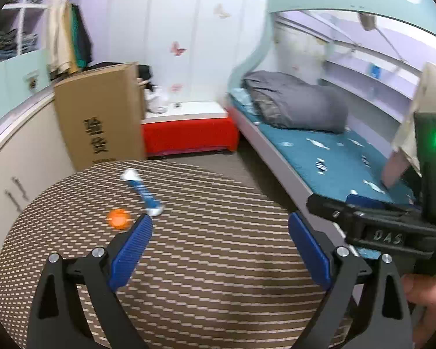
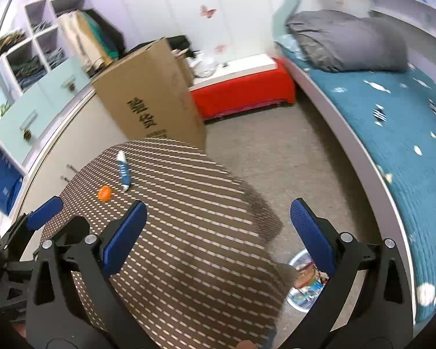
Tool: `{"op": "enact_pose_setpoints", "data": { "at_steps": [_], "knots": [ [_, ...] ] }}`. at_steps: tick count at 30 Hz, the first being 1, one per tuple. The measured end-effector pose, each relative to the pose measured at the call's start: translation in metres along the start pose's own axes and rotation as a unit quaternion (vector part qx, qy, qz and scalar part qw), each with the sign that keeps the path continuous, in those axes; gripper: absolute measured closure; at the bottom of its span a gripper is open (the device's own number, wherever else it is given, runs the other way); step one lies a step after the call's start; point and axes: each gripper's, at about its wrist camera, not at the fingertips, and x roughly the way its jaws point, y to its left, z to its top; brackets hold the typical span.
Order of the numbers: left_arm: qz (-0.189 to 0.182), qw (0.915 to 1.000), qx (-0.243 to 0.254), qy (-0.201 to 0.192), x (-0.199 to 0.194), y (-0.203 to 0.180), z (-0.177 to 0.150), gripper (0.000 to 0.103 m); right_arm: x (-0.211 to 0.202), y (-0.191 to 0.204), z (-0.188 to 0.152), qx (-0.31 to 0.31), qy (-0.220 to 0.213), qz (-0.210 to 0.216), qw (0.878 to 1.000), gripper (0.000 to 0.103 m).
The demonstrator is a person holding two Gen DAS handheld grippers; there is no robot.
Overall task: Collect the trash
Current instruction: 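Move both open tools back over the table, then grasp the white-blue tube with the right tool while the left tool grasps the orange cap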
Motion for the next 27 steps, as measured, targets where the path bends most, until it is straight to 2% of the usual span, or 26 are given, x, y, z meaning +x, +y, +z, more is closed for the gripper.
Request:
{"op": "enact_pose_setpoints", "data": {
  "at_steps": [5, 11, 17, 18, 23, 25, 27],
  "knots": [
    [0.036, 0.999, -0.026, 0.01, 0.011, 0.052, -0.004, 0.01, 0.031, 0.041, 0.011, -0.033, 0.014, 0.014, 0.999, 0.006],
    [0.067, 0.9958, -0.051, 0.035, 0.044, 0.106, -0.009, 0.01, 0.064, 0.072, 0.017, -0.071, 0.034, 0.014, 0.997, 0.006],
    [0.068, 0.994, -0.046, 0.072, 0.082, 0.121, -0.014, 0.011, 0.095, 0.08, 0.018, -0.078, 0.055, 0.019, 0.995, 0.006],
    [0.067, 0.9939, -0.043, 0.076, 0.085, 0.121, -0.015, 0.014, 0.098, 0.081, 0.019, -0.078, 0.056, 0.021, 0.995, 0.006],
    [0.044, 0.9933, -0.033, 0.102, 0.105, 0.126, -0.016, 0.049, 0.116, 0.09, 0.025, -0.087, 0.061, 0.024, 0.994, 0.006],
    [0.027, 0.9941, -0.025, 0.102, 0.105, 0.126, -0.016, 0.073, 0.123, 0.096, 0.028, -0.093, 0.062, 0.027, 0.993, 0.006],
    [0.024, 0.9944, -0.025, 0.1, 0.103, 0.127, -0.018, 0.074, 0.132, 0.104, 0.03, -0.104, 0.065, 0.029, 0.992, 0.006]
  ]
}}
